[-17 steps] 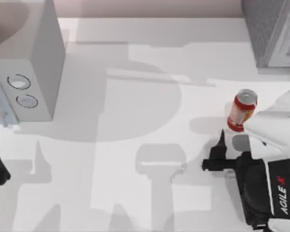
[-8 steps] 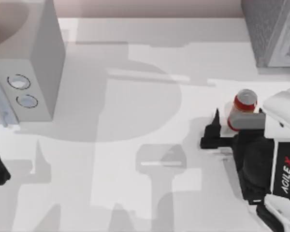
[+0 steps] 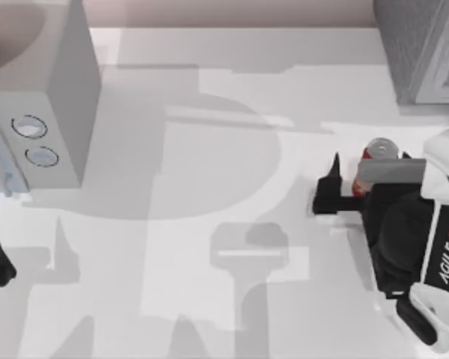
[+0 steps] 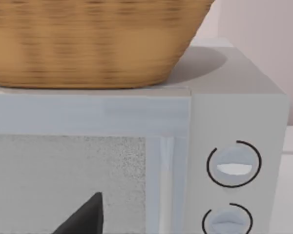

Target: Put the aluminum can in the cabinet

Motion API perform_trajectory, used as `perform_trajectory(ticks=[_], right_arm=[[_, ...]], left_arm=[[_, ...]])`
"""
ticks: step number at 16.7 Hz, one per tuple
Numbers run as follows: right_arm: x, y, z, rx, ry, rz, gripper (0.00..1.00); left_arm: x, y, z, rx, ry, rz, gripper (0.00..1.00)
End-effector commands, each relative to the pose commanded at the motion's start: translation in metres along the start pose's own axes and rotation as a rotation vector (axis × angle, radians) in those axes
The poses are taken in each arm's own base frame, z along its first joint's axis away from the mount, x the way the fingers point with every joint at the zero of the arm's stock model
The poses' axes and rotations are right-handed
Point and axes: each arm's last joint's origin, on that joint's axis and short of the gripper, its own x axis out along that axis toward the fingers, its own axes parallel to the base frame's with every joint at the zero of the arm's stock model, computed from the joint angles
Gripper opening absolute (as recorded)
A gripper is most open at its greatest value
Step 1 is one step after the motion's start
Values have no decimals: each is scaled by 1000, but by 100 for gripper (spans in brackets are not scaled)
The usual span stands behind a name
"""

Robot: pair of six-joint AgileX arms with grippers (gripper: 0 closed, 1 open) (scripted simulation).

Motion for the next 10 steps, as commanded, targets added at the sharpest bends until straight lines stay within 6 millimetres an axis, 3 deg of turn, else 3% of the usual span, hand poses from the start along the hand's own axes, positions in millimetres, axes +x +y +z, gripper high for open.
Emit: perform_trajectory(ticks=[3, 10], right_arm=[[0, 0, 0, 0, 0, 0, 100], [0, 0, 0, 0, 0, 0, 47]], left_arm=[[0, 0, 0, 0, 0, 0, 100], [0, 0, 0, 0, 0, 0, 100]])
